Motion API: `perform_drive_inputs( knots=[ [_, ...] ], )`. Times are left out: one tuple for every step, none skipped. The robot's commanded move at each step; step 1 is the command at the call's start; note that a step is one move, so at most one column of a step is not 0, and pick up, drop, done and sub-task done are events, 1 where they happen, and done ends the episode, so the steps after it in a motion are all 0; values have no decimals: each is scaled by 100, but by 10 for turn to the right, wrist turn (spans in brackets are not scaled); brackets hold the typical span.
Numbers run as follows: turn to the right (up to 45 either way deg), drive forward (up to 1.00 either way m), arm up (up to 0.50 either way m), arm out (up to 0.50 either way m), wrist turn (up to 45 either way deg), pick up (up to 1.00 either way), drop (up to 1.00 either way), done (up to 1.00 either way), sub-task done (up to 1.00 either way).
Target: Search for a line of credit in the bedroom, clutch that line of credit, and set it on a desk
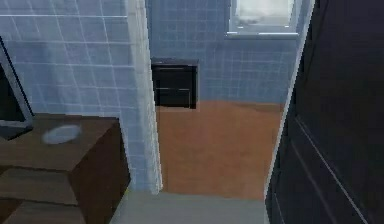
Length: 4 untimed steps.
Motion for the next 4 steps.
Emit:
perform_drive_inputs(
  knots=[
    [30,0,0,0,0,0,0,0,0],
    [0,100,0,0,0,0,0,0,0],
    [0,100,0,0,0,0,0,0,0],
    [60,0,0,0,0,0,0,0,0]
  ],
)
